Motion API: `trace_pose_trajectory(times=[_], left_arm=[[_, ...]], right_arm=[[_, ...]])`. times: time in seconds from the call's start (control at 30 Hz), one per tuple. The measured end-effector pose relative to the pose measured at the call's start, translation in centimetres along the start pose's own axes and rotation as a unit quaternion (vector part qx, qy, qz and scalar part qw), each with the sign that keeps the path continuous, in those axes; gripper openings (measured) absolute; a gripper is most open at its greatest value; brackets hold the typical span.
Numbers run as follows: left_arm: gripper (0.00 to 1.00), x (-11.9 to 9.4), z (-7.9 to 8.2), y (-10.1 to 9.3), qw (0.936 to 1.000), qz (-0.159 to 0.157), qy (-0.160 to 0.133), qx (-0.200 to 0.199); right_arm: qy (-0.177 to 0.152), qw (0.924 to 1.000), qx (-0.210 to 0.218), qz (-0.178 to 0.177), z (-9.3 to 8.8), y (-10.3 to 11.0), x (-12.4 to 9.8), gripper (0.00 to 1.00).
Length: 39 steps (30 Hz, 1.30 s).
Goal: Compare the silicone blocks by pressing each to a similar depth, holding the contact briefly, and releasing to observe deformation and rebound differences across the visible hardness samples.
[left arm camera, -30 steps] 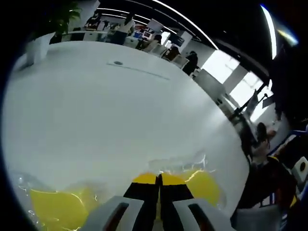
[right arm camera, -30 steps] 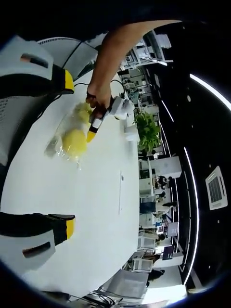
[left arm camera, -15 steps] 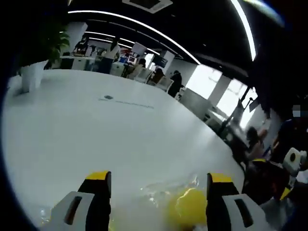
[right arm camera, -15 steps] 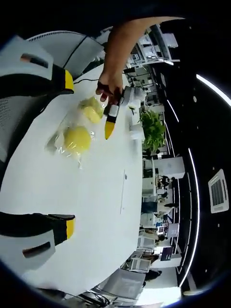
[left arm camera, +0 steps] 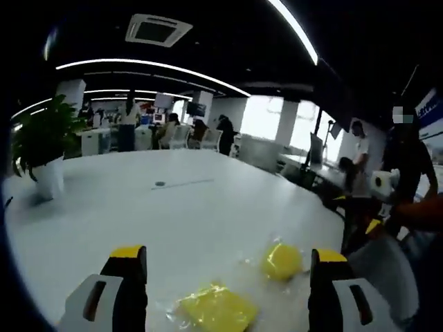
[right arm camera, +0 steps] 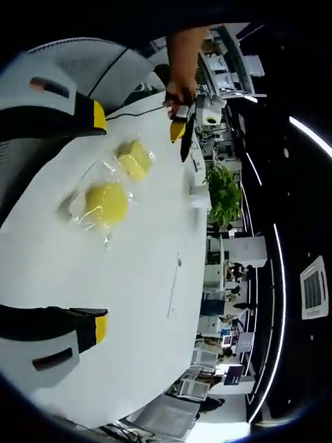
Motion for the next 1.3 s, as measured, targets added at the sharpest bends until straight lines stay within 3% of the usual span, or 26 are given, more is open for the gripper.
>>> trace_pose_trajectory(times=[0.17,0.27,0.57,0.87,1.3], left_arm=[[1.00,-3.7,-1.0,0.7,0.9996,0.008,0.013,0.022],[1.00,-5.5,-1.5,1.3,0.9992,0.019,0.014,0.031],[1.00,-9.3,-3.3,2.0,0.9983,0.055,0.015,-0.006],[1.00,-10.6,-4.1,2.0,0.9976,0.066,0.016,-0.011],[1.00,-10.0,-3.4,2.0,0.9979,0.064,0.007,-0.014]], right_arm=[[-0.011,0.9999,-0.005,-0.007,0.4,-0.3,0.4,0.97],[0.002,0.9999,-0.012,-0.009,-0.4,-0.5,0.6,0.97],[0.010,0.9998,0.002,-0.016,-1.3,-0.5,0.3,0.97],[0.020,0.9997,0.003,-0.011,-1.5,-0.5,0.6,0.97],[0.028,0.9993,0.007,-0.022,-2.7,-0.3,-0.2,0.97]])
Point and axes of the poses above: the point that each gripper's makers call its tool centre point, and the gripper's own axes: x roughly forward along the fingers, y roughly to its left, z roughly out of its top, the point moved 5 cm from there along -x, roughly backward along the fingers, and after that the axes turned 10 degrees about -y, right-handed, at the moved point
